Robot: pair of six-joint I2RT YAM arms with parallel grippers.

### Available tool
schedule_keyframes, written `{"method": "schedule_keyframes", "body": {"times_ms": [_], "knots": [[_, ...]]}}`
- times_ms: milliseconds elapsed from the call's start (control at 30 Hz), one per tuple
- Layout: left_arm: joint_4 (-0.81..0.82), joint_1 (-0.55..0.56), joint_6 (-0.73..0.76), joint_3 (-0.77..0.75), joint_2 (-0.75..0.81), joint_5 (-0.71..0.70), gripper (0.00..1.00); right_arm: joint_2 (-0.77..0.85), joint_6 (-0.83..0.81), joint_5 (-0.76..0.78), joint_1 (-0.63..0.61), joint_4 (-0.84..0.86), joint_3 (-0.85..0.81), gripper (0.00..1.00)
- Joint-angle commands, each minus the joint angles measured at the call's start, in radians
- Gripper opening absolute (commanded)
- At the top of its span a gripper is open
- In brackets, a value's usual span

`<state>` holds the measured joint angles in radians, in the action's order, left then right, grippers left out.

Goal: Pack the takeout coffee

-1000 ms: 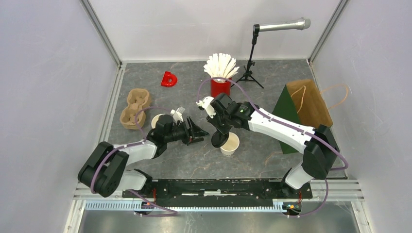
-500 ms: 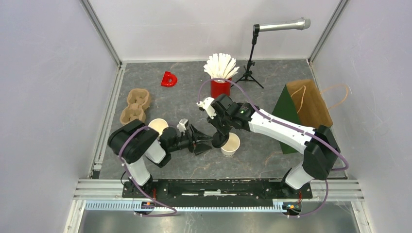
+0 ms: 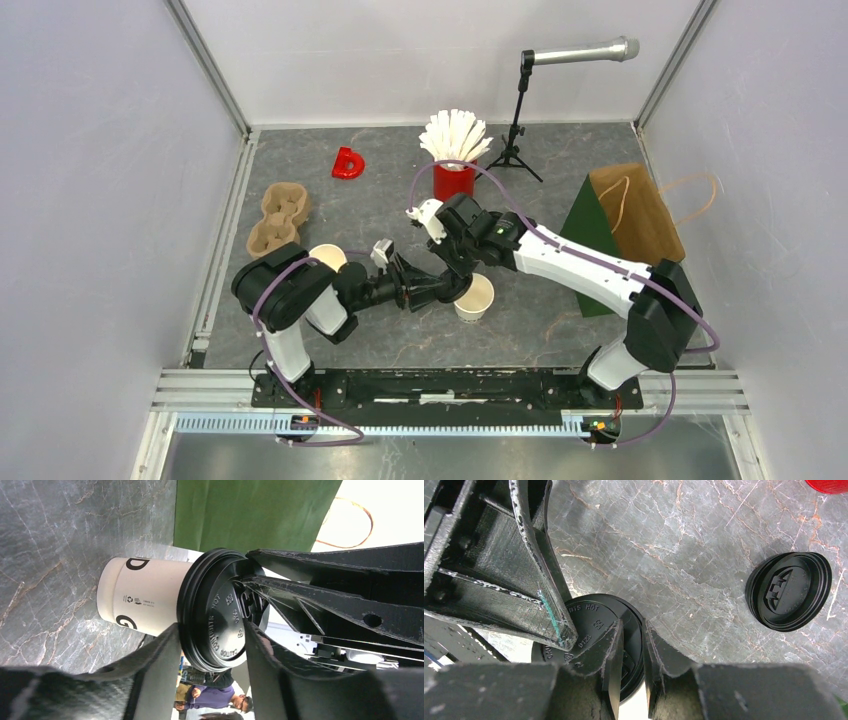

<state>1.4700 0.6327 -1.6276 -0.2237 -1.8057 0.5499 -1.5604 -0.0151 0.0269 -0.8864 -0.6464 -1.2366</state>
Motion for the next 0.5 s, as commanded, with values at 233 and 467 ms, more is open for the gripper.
{"method": "schedule_keyframes", "body": {"times_ms": [233, 467], "knots": [[0.087, 0.009, -0.023, -0.028, 0.044, -0.031, 0.31, 0.051, 0.014, 0.011, 0.005, 0.022, -0.042, 0.27], [0.024, 0.009, 0.018, -0.065, 0.096, -0.010, 0.28, 0.124, 0.056, 0.061, 0.014, 0.025, -0.066, 0.34]]}}
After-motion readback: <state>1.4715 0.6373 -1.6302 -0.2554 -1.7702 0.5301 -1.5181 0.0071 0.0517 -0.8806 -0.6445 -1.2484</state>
